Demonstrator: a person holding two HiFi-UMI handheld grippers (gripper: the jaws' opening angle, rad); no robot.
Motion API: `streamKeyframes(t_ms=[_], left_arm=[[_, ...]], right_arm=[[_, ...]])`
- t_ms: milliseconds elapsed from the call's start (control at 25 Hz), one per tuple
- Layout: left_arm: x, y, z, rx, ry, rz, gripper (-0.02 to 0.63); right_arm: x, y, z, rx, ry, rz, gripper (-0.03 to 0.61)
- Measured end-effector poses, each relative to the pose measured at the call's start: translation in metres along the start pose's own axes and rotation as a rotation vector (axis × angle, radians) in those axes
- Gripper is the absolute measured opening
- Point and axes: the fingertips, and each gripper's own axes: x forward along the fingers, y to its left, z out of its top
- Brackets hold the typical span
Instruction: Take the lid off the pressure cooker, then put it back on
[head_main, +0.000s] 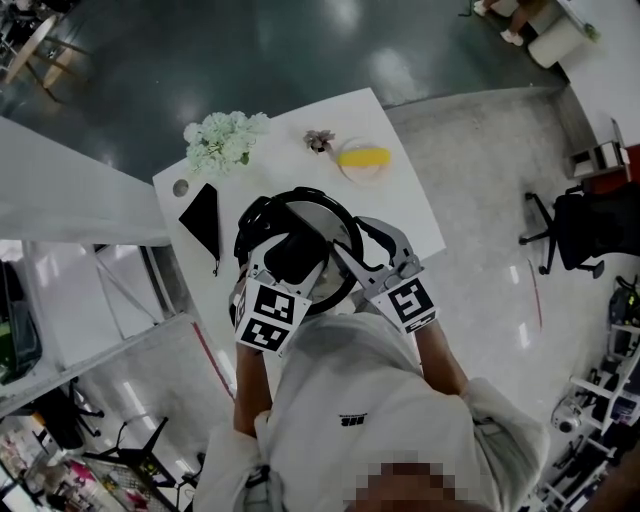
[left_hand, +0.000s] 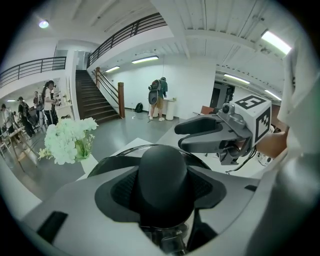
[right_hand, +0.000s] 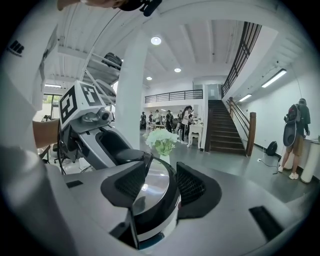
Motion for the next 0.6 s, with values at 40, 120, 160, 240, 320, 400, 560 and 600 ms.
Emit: streamKeyframes(t_ms=[40,120,160,240,320,400,560,600], left_arm=[[0.001,0.000,0.002,0.000,0.000,0.007,0.286],[0.004,-0.001,0.007,-0.004,0.002,0.021,0.286],[0.006,-0.002,0.010,-0.007,0.002,0.028,0.286],[0.011,-0.004,0.016,-0.014,0.003,0.043,0.285],[0.015,-0.007,0.022,-0.021,0.005,0.058,0.285],[0.019,-0.009,0.029,-0.026,0.007,0.072,0.286],[0.029,-0.015,0.042,-0.032,0.005,0.094,0.287],[0.032,-0.016,0.046,-0.032,0.005,0.099,0.287]], right_arm=[[-0.001,-0.003,0.000,-0.004,-0.009,0.006,0.198],[-0.003,-0.009,0.001,-0.005,-0.017,0.017,0.198],[-0.005,-0.013,0.000,-0.005,-0.019,0.021,0.198],[-0.009,-0.021,0.000,-0.008,-0.022,0.033,0.198],[-0.013,-0.029,-0.001,-0.010,-0.026,0.048,0.198],[-0.018,-0.036,-0.002,-0.015,-0.029,0.064,0.198],[-0.028,-0.052,-0.006,0.007,-0.004,0.081,0.198],[-0.030,-0.056,-0.007,0.008,-0.002,0.084,0.198]])
